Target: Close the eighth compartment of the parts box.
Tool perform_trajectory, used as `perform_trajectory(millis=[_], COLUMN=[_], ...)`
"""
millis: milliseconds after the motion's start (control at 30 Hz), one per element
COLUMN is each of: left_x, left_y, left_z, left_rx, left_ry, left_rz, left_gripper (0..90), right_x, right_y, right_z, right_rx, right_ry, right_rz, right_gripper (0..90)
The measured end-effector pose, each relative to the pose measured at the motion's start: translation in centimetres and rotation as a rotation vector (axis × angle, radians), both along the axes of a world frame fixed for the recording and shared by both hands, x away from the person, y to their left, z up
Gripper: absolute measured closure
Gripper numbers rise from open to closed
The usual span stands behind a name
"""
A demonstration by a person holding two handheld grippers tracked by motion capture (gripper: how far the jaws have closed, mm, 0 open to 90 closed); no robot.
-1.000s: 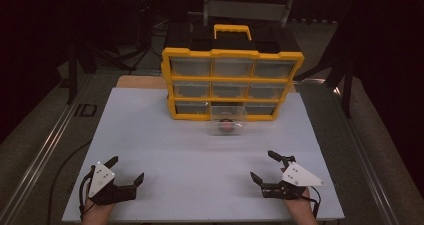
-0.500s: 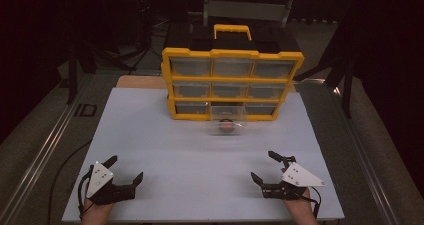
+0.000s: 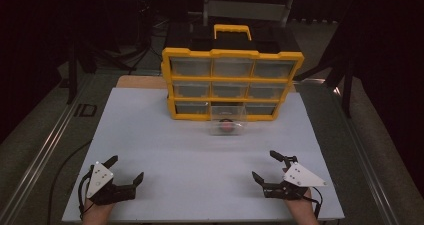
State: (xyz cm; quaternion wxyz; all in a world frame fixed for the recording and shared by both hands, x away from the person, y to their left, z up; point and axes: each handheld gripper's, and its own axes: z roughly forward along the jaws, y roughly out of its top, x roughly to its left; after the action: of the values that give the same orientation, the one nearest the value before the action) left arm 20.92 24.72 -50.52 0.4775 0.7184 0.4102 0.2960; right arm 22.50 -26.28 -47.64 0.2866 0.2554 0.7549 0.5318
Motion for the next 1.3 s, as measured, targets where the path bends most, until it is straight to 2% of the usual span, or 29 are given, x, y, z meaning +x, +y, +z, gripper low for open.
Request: perform_trajectory(millis=[167, 367, 500, 533, 600, 700, 767, 800, 900, 1133, 1300], left_x=[0.0, 0.0, -0.1, -0.1, -0.1, -0.1, -0.1, -0.1, -0.1, -0.3, -0.3], left_y=[0.0, 0.1, 0.1, 0.1, 0.1, 0.2, 0.1, 0.1, 0.0, 0.1, 0.0], left_z=[0.0, 0.1, 0.2, 0.2, 0.2, 0.2, 0.2, 0.1, 0.2, 0.2, 0.2], left_rx=[-0.005, -0.009, -0.015, -0.015, -0.014, -0.017, -0.016, -0.014, -0.015, -0.023, -0.021], left_ry=[0.003, 0.003, -0.001, -0.001, 0.001, 0.003, 0.006, 0.006, 0.002, -0.002, -0.007], left_rz=[0.0, 0.0, -0.002, -0.002, -0.001, -0.003, -0.007, -0.009, -0.015, -0.02, -0.026], left_gripper=[0.2, 0.2, 0.2, 0.2, 0.2, 0.2, 0.2, 0.2, 0.2, 0.2, 0.2], right_x=[-0.2, -0.5, -0.9, -0.9, -1.1, -1.1, -1.0, -0.8, -0.4, 0.1, 1.1], right_y=[-0.1, 0.2, 0.6, 0.6, 0.8, 1.2, 1.3, 1.6, 2.1, 3.5, 4.7], right_z=[0.4, 1.1, 3.0, 3.0, 4.2, 5.7, 6.0, 6.8, 7.4, 7.8, 6.9], right_rx=[0.008, -0.016, -0.013, -0.013, -0.009, -0.01, -0.011, -0.015, -0.024, -0.021, -0.024], right_ry=[-0.012, -0.034, -0.057, -0.057, -0.078, -0.087, -0.089, -0.084, -0.086, -0.094, -0.066], right_rz=[-0.006, -0.009, 0.002, 0.002, 0.012, 0.032, 0.037, 0.048, 0.053, 0.062, 0.065], right_gripper=[12.9, 12.9, 12.9, 12.9, 12.9, 13.0, 13.1, 13.2, 13.3, 13.1, 13.0])
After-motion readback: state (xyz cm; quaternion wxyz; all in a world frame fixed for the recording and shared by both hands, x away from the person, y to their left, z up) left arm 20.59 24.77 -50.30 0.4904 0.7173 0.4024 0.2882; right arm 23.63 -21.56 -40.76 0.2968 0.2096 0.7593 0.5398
